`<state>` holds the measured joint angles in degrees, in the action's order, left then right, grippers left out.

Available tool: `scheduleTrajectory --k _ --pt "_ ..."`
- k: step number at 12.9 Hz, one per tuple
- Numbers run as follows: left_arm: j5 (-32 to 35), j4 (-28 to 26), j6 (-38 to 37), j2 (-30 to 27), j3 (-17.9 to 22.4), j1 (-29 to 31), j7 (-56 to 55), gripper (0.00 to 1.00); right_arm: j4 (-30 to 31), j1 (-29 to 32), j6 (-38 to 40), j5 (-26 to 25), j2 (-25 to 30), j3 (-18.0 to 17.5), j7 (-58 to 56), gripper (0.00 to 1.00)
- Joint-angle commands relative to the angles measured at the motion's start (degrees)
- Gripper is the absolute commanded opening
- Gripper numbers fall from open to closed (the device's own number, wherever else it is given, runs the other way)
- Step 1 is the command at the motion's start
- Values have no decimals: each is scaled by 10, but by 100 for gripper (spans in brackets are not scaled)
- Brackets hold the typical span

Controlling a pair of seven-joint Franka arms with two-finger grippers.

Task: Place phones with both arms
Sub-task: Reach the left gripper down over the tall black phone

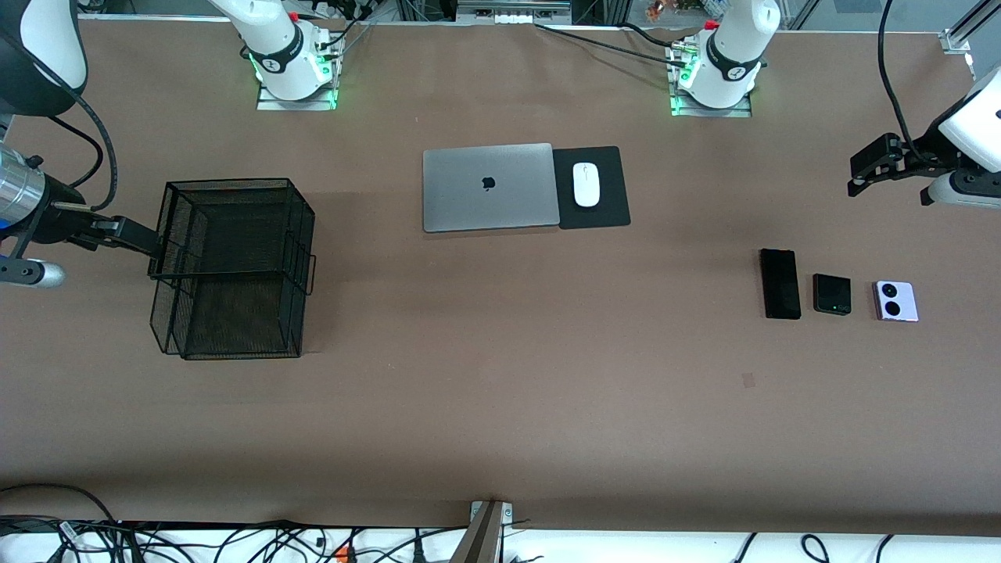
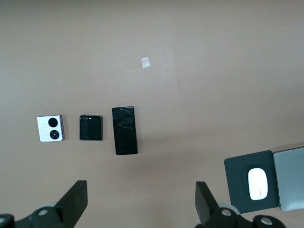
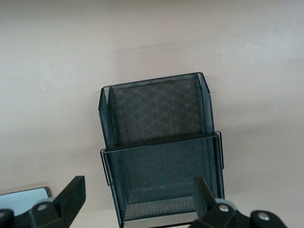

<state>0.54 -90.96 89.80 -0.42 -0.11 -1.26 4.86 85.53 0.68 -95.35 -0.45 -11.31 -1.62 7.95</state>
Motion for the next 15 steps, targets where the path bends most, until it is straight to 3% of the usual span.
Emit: scheduleTrajectory --k 1,7,9,11,15 --pt "12 10 -8 2 -2 2 2 100 1 -4 5 3 6 1 0 100" --pt "13 6 -6 2 -2 3 3 100 2 -6 5 3 6 -1 -1 100" --pt "43 6 -1 15 -2 11 10 100 2 -6 6 3 6 -1 -1 100" --pt "76 6 19 38 -3 10 12 100 2 -6 6 3 6 -3 -1 100" --pt "82 3 73 109 -2 21 31 100 2 -6 6 3 6 -2 -3 100"
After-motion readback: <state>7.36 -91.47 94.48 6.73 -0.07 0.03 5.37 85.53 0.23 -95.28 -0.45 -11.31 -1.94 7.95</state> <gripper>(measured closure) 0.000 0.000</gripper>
